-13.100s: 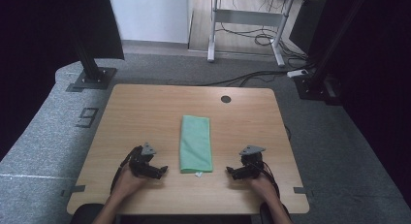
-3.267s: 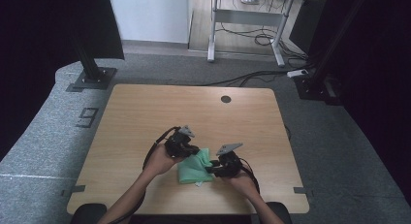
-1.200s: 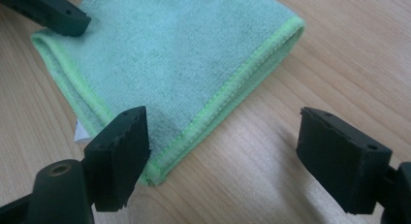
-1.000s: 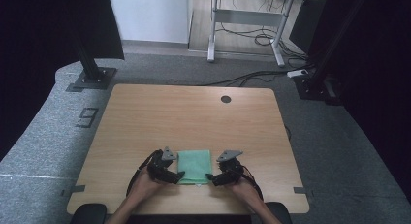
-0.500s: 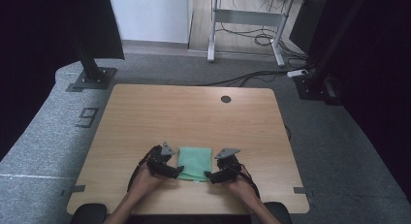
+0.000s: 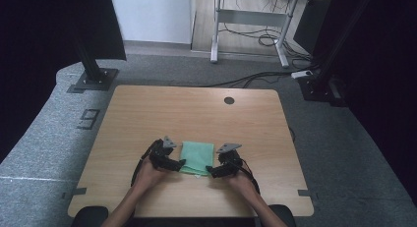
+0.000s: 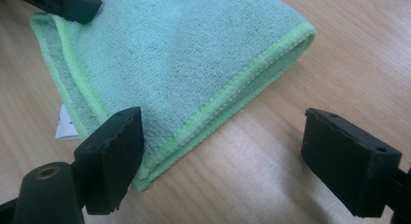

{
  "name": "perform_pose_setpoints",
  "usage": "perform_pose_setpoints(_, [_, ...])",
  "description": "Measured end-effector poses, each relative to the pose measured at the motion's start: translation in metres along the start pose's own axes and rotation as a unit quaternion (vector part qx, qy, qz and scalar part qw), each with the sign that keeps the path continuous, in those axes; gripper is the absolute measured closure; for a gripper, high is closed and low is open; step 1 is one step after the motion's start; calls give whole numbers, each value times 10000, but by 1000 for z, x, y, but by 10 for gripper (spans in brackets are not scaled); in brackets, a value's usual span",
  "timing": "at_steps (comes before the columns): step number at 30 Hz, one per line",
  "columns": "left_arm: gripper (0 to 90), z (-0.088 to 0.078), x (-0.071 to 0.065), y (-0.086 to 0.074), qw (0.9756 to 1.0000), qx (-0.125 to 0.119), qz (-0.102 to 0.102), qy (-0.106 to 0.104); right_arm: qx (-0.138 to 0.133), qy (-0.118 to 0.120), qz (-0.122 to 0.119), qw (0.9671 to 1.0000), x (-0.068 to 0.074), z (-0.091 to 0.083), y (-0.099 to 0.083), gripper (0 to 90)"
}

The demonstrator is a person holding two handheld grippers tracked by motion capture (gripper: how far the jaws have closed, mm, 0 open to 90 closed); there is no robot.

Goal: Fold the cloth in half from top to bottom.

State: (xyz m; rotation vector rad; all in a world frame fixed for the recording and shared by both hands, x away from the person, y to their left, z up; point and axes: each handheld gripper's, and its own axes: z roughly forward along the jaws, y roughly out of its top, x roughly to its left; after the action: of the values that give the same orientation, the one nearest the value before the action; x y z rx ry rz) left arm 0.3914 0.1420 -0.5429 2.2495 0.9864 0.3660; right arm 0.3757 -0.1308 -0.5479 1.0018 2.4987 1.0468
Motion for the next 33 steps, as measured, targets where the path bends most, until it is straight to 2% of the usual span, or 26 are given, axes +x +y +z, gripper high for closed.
perform_pose_setpoints(15, [89,12,12,11,9998,-53,-193,23,-61,-126,187,9997,-21,9,9,164])
perform_pose_setpoints(33, [89,26,24,25,9992,-134,-346,165,-71,-273,354,9990,-42,20,21,175])
